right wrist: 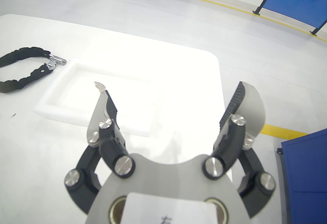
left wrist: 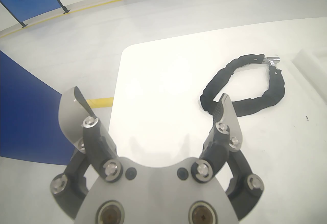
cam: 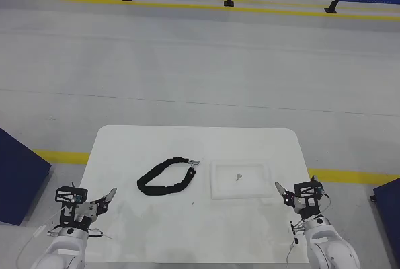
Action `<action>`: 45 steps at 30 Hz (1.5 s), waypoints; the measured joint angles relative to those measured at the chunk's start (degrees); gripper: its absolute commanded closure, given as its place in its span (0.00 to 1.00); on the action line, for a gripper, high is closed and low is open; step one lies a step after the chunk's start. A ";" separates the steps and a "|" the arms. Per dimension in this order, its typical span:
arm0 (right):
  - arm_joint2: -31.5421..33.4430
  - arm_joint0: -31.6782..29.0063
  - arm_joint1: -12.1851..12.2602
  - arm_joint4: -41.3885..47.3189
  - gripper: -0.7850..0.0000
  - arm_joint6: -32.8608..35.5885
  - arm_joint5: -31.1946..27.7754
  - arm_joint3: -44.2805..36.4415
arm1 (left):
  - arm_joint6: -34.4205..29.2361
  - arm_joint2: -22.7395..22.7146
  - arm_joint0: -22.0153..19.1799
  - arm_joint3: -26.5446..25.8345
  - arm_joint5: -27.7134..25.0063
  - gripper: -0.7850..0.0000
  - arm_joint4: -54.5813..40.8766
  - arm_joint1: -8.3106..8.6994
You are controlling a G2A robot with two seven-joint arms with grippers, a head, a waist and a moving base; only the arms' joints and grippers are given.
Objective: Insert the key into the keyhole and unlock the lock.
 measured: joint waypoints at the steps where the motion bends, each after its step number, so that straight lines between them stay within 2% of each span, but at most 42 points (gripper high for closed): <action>1: 0.00 0.00 0.00 0.00 0.00 0.00 0.00 0.00 | 0.00 0.00 0.00 0.00 0.00 0.00 0.00 0.00; 6: 0.61 0.21 0.12 -1.66 0.00 0.67 -0.16 -0.71 | 0.00 0.00 0.00 0.00 0.00 0.00 0.00 0.00; 10: 3.13 0.96 0.60 -6.07 0.00 5.31 -1.95 -4.69 | 0.00 0.00 0.00 0.00 0.00 0.00 0.00 0.00; 16: 6.03 5.86 1.81 -14.47 0.00 16.43 -12.16 -10.79 | 0.00 0.00 0.00 0.00 0.00 0.00 0.00 0.00; 22: 2.83 16.25 2.79 -19.54 0.00 28.32 -26.76 -10.74 | 0.00 0.00 0.00 0.00 0.00 0.00 0.00 0.00; 32: -9.66 36.84 3.03 -14.53 0.00 50.99 -51.56 -1.31 | 0.00 0.00 0.00 0.00 0.00 0.00 0.00 0.00; 34: -13.01 39.51 3.12 -14.03 0.00 52.48 -52.80 1.93 | 0.00 0.00 0.00 0.00 0.00 0.00 0.00 0.00; 40: -25.54 48.83 4.00 -15.95 0.00 51.37 -52.92 12.80 | 0.00 0.00 0.00 0.00 0.00 0.00 0.00 0.00; 45: -35.70 55.98 3.74 -11.44 0.00 53.31 -50.99 20.88 | 0.00 0.00 0.00 0.00 0.00 0.00 0.00 0.00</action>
